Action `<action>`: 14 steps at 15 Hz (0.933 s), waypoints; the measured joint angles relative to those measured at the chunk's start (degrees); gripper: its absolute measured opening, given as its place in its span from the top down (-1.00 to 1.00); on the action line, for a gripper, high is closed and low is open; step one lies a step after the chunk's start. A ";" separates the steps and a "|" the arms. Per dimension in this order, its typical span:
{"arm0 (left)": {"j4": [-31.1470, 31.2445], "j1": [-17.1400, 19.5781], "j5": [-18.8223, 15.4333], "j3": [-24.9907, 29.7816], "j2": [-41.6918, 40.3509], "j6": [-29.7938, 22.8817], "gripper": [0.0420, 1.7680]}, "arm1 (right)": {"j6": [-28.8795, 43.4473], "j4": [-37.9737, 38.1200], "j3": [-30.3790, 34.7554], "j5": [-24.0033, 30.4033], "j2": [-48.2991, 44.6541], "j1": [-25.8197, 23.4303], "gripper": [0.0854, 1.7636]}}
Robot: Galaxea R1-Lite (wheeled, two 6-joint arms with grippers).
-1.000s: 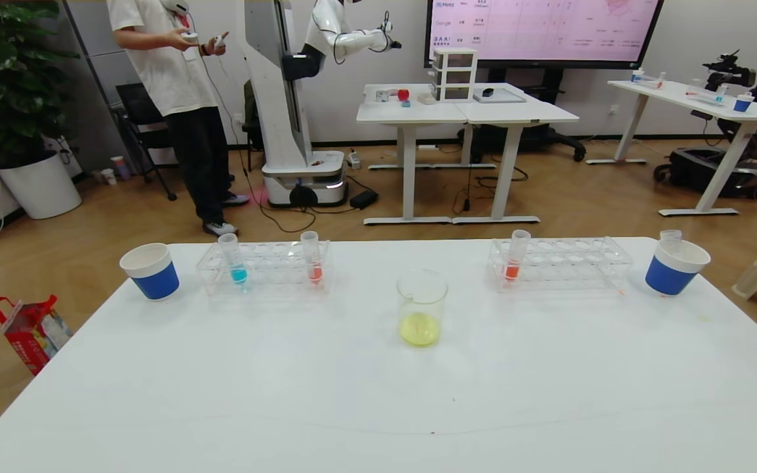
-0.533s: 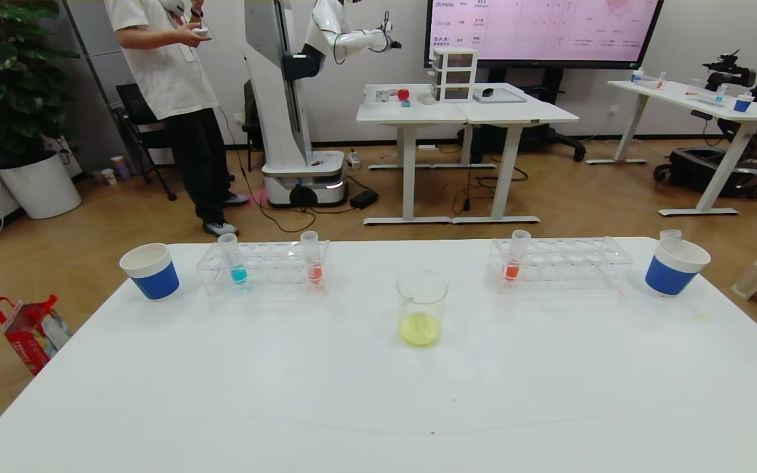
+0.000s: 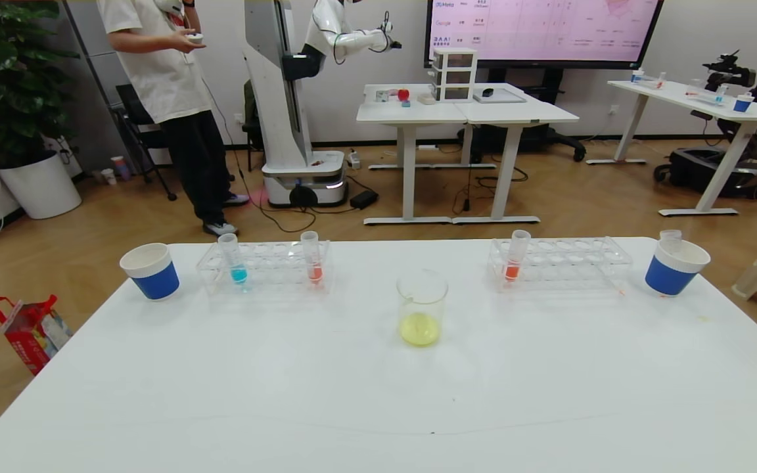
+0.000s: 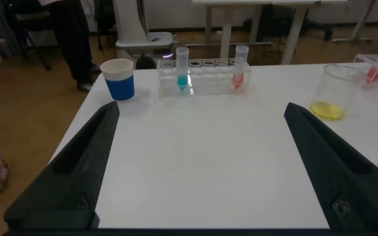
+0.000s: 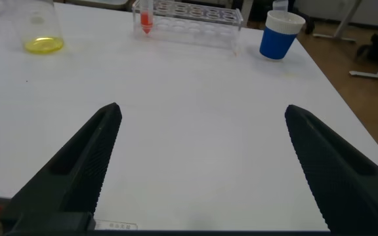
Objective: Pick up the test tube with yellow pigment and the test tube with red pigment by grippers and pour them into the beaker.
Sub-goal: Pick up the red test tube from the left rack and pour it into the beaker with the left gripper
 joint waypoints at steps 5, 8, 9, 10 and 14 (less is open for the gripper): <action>-21.77 -0.52 0.20 -7.41 28.09 0.05 -0.98 | 0.04 -0.02 0.00 0.00 0.00 0.00 -0.97; -36.62 -1.95 2.36 -8.96 46.64 -1.07 -0.98 | 0.04 -0.02 0.00 0.00 0.00 0.00 -0.97; -41.59 -3.55 4.51 -9.37 52.87 -1.95 -0.98 | 0.02 -0.02 0.00 0.02 0.00 0.00 -0.97; -46.17 -5.56 7.16 -9.84 58.49 -2.61 -0.98 | 0.04 -0.02 0.00 0.02 0.00 0.00 -0.97; -63.15 -16.53 18.41 -13.17 78.84 -4.23 -0.98 | 0.04 -0.02 0.00 0.00 0.00 0.00 -0.97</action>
